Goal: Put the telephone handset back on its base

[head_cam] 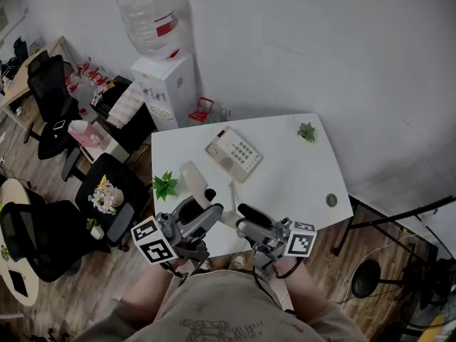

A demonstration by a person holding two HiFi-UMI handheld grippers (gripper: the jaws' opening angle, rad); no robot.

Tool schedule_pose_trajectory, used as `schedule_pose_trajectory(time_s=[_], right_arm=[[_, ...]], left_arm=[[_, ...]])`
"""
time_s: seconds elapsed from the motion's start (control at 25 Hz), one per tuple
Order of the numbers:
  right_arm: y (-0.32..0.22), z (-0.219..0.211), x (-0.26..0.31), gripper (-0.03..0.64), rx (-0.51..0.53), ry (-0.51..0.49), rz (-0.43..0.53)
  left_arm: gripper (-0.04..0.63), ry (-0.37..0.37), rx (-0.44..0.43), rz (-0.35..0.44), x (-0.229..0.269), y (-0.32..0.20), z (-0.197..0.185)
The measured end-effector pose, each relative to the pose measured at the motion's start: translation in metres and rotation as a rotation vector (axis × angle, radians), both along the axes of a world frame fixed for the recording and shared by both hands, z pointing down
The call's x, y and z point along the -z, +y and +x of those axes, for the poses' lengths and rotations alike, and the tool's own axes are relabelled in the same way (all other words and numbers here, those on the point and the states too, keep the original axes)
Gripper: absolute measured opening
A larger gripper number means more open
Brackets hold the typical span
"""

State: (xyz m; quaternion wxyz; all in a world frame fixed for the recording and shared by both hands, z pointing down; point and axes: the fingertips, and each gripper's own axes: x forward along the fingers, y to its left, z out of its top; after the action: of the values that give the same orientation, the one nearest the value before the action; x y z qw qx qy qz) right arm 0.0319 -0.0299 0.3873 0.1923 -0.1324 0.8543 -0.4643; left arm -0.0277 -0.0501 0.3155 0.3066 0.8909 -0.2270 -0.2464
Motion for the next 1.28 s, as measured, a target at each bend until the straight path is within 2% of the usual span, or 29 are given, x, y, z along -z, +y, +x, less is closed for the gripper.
schedule_pose_trajectory(time_s=[0.24,0.36,0.6,0.92,1.04,1.2,1.28], right_arm=[[-0.024,0.030,-0.010,0.389,-0.146,0.080,-0.013],[-0.034,0.048,-0.013,0.357,-0.219,0.134,-0.008],[-0.048,0.074,-0.016,0.301,-0.303,0.282,0.036],[-0.070,0.085,-0.029,0.251,-0.315,0.462,0.042],[-0.076,0.086,-0.036,0.227,-0.304,0.470,0.032],[-0.086,0.091,-0.045,0.213,-0.306,0.470,0.010],[-0.091,0.095,-0.051,0.195,-0.309,0.475,-0.004]], left_arm=[[0.215,0.017,0.051,-0.052,-0.004,-0.022,-0.002],[0.215,0.014,0.108,-0.091,-0.008,-0.035,-0.005],[0.215,-0.100,0.285,-0.207,-0.039,-0.072,-0.011],[0.213,-0.177,0.492,-0.436,-0.114,-0.130,-0.008],[0.212,-0.198,0.538,-0.514,-0.145,-0.145,-0.001],[0.212,-0.267,0.603,-0.569,-0.176,-0.166,0.005],[0.212,-0.252,0.637,-0.619,-0.192,-0.174,0.007]])
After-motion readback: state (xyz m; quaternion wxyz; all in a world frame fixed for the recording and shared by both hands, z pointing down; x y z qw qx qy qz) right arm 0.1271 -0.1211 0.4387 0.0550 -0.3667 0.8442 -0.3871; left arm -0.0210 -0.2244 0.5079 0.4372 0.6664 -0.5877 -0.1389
